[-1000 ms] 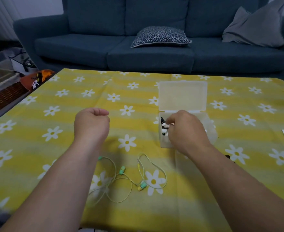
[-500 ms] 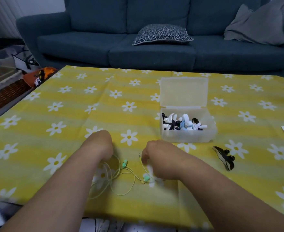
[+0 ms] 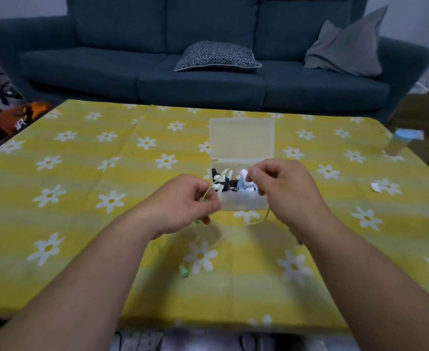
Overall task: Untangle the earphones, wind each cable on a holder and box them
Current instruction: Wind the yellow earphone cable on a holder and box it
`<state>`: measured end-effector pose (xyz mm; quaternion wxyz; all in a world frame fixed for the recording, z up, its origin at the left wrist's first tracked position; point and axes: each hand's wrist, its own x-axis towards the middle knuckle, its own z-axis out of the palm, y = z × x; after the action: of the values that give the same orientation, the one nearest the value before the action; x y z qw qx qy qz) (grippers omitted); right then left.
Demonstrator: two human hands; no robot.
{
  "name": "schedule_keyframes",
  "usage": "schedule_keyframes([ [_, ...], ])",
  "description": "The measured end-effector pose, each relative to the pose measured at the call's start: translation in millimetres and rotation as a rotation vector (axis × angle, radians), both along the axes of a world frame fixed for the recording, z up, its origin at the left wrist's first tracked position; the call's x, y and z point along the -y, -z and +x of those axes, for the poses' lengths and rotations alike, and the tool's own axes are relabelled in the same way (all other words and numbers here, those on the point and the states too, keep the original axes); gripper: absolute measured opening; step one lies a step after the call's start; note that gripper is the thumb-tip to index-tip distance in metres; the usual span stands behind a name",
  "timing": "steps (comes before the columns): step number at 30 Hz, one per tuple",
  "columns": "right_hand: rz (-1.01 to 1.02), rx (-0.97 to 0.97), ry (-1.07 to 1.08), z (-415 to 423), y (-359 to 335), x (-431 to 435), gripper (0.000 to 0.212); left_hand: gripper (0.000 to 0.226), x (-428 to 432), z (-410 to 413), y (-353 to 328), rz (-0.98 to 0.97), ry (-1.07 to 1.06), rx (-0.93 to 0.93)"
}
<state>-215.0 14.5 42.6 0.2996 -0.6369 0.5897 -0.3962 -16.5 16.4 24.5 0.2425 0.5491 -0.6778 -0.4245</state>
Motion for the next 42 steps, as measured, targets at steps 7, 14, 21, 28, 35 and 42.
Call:
schedule_keyframes([
  [7,0.031,0.607,0.494,-76.2,-20.3,-1.4,0.025,0.021,12.2,-7.0,4.7,-0.210,-0.353,0.074],
  [14,0.269,-0.300,0.517,-117.8,-18.7,-7.4,0.011,0.012,13.8,-27.1,-2.1,-0.232,-0.347,0.054],
  [21,0.288,-0.180,-0.098,-63.6,-22.0,-25.7,0.053,0.006,0.1,-63.7,-10.5,-0.126,-0.011,-0.114],
  [28,0.280,-0.046,-0.076,-51.8,-13.2,-15.9,0.033,0.009,2.9,-69.7,-11.4,-0.170,-0.078,-0.165],
  [35,0.327,0.253,0.219,-64.0,-10.1,-0.7,0.028,0.017,7.8,-53.5,-15.5,-0.076,-0.217,-0.498],
  [42,0.294,0.435,0.329,-66.8,-12.7,4.7,0.029,0.036,10.4,-46.7,-16.1,-0.044,-0.311,-0.400],
])
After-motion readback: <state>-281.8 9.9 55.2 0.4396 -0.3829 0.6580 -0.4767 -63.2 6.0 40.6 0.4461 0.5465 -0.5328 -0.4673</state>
